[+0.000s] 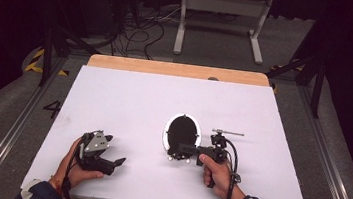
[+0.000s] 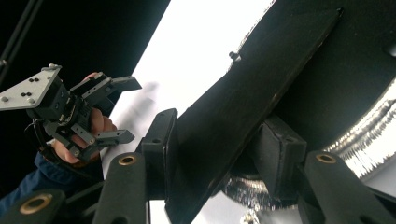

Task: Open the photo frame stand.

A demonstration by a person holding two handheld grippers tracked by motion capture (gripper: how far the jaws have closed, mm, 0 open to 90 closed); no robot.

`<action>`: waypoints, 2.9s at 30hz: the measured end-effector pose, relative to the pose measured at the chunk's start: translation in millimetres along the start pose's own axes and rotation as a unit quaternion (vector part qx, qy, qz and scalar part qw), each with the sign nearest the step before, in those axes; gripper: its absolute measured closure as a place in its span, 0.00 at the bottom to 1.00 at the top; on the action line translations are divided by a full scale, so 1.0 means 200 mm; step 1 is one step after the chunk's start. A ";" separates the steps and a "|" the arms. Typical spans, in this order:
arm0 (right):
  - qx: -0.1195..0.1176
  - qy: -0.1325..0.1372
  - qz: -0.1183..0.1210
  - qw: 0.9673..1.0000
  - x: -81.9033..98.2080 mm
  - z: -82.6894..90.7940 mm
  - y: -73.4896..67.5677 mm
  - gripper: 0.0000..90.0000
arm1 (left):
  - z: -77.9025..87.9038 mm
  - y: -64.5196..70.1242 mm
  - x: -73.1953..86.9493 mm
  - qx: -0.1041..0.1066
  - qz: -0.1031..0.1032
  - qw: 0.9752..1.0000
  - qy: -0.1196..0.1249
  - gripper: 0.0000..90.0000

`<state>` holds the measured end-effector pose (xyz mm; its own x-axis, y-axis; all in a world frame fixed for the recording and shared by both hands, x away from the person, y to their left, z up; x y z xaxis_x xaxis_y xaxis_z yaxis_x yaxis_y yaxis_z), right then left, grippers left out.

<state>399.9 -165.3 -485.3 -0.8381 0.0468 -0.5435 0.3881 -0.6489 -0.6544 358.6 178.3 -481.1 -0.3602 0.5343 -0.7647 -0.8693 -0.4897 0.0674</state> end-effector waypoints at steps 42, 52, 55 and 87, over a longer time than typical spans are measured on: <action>-0.050 -0.021 0.178 0.983 -0.06 0.03 -0.04 0.80 | -0.50 -0.13 -0.49 0.216 0.082 0.970 0.080 0.31; -0.037 -0.021 0.182 0.982 -0.05 0.05 -0.03 0.82 | -0.44 -0.11 -0.51 0.214 0.068 0.969 0.107 0.45; -0.032 -0.022 0.182 0.982 -0.05 0.05 -0.03 0.82 | -0.44 -0.10 -0.51 0.220 0.060 0.968 0.107 0.56; -0.003 -0.004 0.211 0.977 -0.08 0.13 -0.09 0.85 | -0.36 0.02 -0.60 0.061 -0.106 0.990 0.065 0.83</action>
<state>395.3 -174.3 -450.4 -0.6057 -0.2308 -0.7615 0.7025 -0.6044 -0.3757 424.1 62.1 -435.2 -0.1260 0.5186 -0.8457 -0.9581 -0.2848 -0.0320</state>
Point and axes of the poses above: each handheld gripper's, and its own axes: z roughly backward along the jaws, x roughly out of its underside, y roughly to its right, the point moved 3 cm from there along -z, roughly forward along the jaws, and after that the axes turned 11 degrees about x, right-handed, at the moved point
